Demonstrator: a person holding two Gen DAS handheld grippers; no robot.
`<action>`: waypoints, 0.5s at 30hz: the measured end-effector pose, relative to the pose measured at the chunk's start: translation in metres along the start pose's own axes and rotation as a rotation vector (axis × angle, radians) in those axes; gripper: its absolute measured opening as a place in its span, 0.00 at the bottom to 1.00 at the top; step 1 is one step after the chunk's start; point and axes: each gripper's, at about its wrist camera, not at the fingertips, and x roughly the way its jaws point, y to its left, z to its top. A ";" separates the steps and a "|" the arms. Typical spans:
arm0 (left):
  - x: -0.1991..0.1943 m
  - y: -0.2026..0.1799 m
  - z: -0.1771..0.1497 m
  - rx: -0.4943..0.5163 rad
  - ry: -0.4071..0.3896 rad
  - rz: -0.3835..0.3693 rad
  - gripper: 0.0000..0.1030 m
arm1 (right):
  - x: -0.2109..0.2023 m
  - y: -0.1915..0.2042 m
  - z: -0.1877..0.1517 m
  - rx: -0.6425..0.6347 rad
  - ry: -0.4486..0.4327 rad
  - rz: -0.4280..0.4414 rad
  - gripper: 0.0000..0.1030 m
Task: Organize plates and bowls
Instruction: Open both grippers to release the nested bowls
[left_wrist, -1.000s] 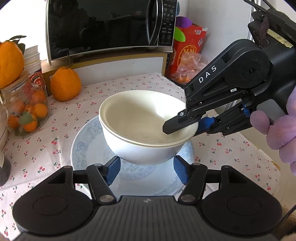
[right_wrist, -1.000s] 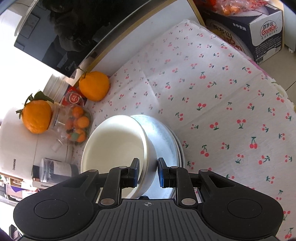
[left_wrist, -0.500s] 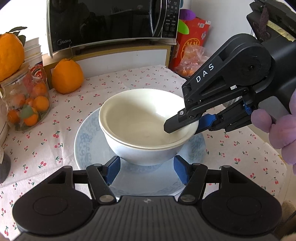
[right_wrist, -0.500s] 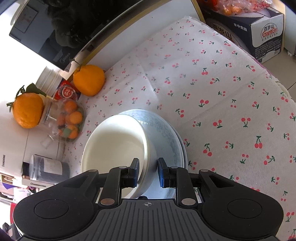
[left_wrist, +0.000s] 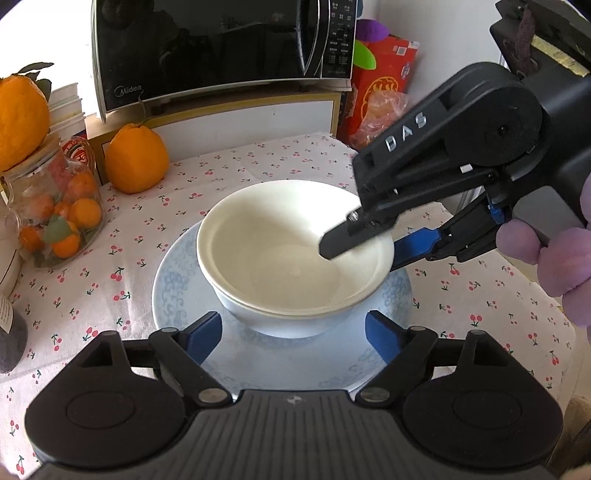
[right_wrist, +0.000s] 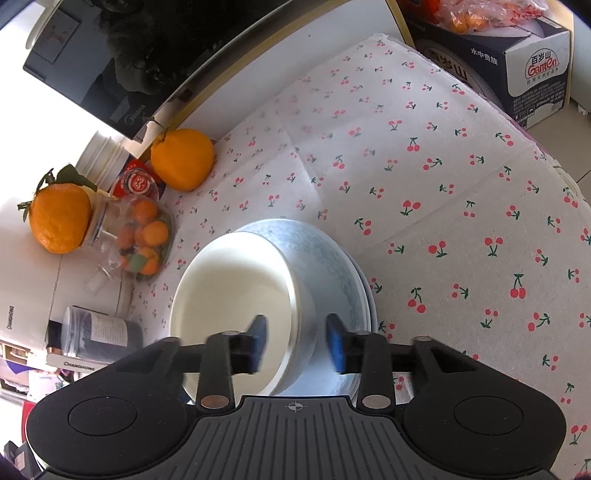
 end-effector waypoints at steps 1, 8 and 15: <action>0.000 0.000 0.000 0.001 0.000 0.001 0.85 | -0.001 0.001 0.000 0.000 -0.003 0.002 0.50; -0.003 0.000 0.001 0.001 -0.003 -0.001 0.94 | -0.005 0.002 0.002 -0.002 -0.021 0.020 0.69; -0.007 0.000 0.001 -0.009 -0.003 -0.007 0.95 | -0.010 0.003 0.002 -0.009 -0.031 0.043 0.79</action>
